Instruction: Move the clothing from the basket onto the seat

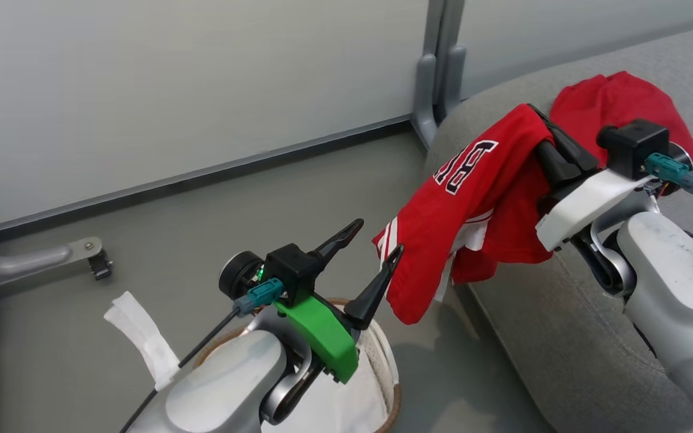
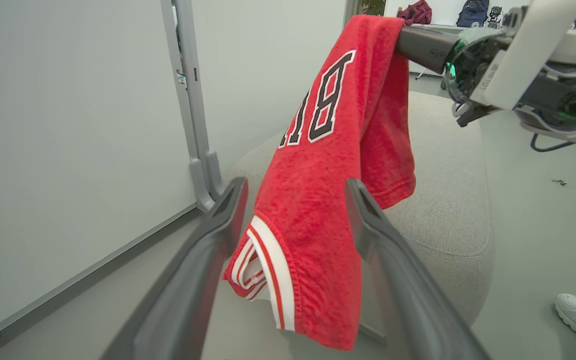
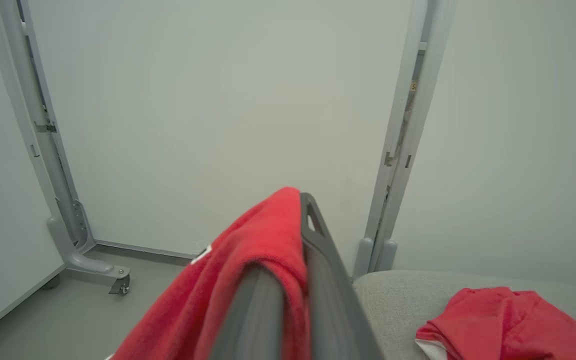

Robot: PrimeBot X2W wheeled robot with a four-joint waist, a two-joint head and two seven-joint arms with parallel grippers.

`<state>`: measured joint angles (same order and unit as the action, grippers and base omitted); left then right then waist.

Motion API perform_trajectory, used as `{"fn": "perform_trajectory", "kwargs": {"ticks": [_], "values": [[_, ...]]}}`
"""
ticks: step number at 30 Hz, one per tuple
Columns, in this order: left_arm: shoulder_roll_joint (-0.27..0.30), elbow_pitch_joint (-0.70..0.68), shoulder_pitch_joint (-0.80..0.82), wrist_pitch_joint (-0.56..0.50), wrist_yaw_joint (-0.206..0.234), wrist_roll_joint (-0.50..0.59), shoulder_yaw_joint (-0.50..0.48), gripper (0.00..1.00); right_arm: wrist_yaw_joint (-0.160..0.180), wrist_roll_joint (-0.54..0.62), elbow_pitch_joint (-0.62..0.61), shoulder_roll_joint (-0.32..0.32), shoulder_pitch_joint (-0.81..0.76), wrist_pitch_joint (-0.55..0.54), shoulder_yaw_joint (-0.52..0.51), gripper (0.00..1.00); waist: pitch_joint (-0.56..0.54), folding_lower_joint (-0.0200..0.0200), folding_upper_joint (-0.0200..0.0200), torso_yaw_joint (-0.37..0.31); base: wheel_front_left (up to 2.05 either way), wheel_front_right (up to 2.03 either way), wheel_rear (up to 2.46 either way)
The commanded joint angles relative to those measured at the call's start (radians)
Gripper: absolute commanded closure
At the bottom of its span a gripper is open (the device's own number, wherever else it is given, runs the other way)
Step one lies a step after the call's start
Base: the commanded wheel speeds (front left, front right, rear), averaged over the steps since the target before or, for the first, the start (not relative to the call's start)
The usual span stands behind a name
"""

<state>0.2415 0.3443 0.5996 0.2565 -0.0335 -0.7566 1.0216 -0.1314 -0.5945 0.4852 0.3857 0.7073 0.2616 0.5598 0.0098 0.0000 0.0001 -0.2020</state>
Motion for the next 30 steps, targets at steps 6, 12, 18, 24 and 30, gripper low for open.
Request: {"fn": "perform_trajectory", "kwargs": {"ticks": [6,12,18,24,30], "values": [[-0.022,0.009,0.016,0.008,-0.002,0.041,0.003,0.0,0.001,0.027,-0.043,0.01,-0.055,0.005,-0.074,1.0,0.107,0.0,-0.0001,-0.198,0.0,0.0,0.0],[-0.038,0.027,0.037,0.009,-0.015,0.062,0.025,0.0,0.001,0.048,-0.069,0.016,-0.101,0.005,-0.155,1.0,0.147,0.0,-0.0001,-0.27,0.0,0.0,0.0],[-0.05,0.031,0.06,0.001,-0.017,0.079,0.042,0.0,0.001,0.068,-0.069,0.015,-0.118,0.005,-0.225,1.0,0.186,0.0,-0.0001,-0.293,0.0,0.0,0.0],[-0.039,0.012,0.082,-0.014,-0.012,0.105,0.061,0.0,0.001,0.085,-0.03,0.018,-0.022,-0.019,-0.242,1.0,0.257,0.0,-0.0001,-0.27,0.0,0.0,0.0],[-0.02,-0.019,0.107,-0.032,0.001,0.131,0.077,0.0,0.001,0.081,0.018,0.065,0.176,-0.051,-0.266,1.0,0.337,0.0,-0.0001,-0.211,0.0,0.0,0.0]]}}
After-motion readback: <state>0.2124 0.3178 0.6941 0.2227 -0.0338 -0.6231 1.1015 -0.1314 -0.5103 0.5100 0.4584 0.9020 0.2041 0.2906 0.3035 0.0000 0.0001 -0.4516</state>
